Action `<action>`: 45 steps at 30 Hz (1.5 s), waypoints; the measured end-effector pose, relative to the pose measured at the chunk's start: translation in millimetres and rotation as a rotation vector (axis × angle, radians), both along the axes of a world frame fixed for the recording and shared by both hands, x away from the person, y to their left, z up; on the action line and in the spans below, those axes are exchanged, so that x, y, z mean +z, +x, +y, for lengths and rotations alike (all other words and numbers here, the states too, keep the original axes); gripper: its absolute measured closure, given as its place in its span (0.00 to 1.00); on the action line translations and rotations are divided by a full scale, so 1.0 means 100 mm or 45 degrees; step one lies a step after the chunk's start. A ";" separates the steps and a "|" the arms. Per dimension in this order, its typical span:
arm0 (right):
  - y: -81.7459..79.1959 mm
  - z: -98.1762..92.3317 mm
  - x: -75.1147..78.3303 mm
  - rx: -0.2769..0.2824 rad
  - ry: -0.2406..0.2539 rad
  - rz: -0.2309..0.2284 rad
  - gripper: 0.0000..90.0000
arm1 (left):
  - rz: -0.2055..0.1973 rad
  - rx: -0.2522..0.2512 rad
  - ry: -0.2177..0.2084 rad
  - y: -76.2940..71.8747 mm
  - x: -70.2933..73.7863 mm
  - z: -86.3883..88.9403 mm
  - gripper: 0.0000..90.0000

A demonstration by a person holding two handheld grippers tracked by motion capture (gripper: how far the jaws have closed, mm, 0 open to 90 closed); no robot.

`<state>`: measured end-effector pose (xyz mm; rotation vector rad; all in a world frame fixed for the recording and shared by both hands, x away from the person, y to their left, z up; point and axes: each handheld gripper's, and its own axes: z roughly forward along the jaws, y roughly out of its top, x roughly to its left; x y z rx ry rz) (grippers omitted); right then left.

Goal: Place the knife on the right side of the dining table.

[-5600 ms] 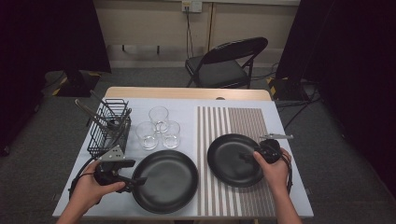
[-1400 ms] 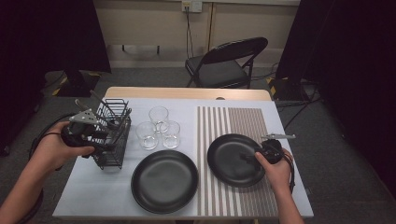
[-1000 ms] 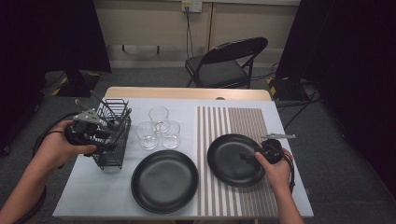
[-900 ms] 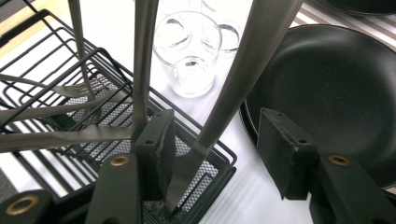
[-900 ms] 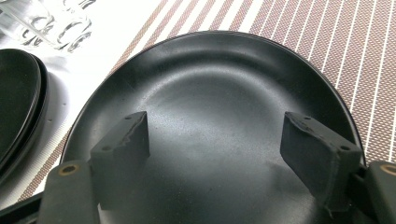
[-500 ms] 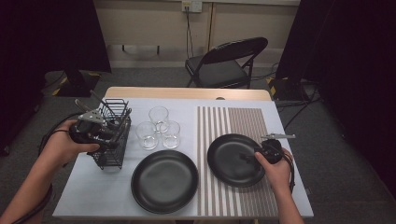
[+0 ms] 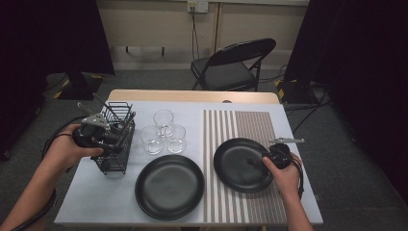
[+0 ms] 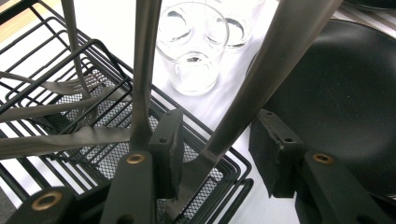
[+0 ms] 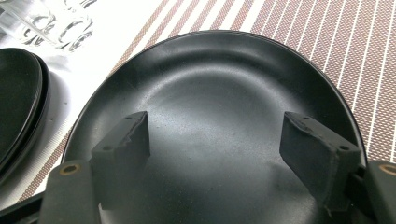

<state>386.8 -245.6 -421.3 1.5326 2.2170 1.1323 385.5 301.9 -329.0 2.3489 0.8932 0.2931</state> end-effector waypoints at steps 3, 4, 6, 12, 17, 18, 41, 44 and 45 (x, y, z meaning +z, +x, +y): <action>0.00 0.00 0.00 0.001 0.000 -0.001 0.26 | 0.002 -0.003 0.005 0.00 -0.01 0.00 0.62; 0.00 0.00 0.00 0.000 -0.001 0.001 0.26 | 0.007 -0.004 0.004 0.01 -0.01 0.00 0.62; 0.00 0.00 0.00 0.000 -0.001 0.001 0.26 | 0.004 0.001 0.005 0.01 -0.02 0.00 0.62; 0.00 -0.01 0.00 -0.002 -0.001 0.000 0.26 | 0.014 -0.003 0.001 0.02 -0.04 -0.03 0.63; 0.00 -0.01 -0.01 -0.004 -0.002 0.004 0.26 | 0.019 -0.004 -0.008 0.04 -0.05 -0.04 0.65; 0.00 -0.01 -0.01 -0.005 -0.001 0.003 0.26 | 0.020 -0.004 -0.008 0.04 -0.05 -0.03 0.65; 0.00 0.00 -0.01 -0.004 -0.007 0.005 0.27 | 0.008 -0.055 0.015 0.07 -0.06 -0.03 0.75; 0.00 -0.01 -0.01 -0.008 -0.007 0.005 0.27 | -0.004 -0.070 0.030 0.07 -0.06 -0.02 0.76; 0.00 -0.01 -0.01 -0.010 -0.006 0.009 0.27 | -0.005 -0.068 0.032 0.07 -0.06 -0.02 0.77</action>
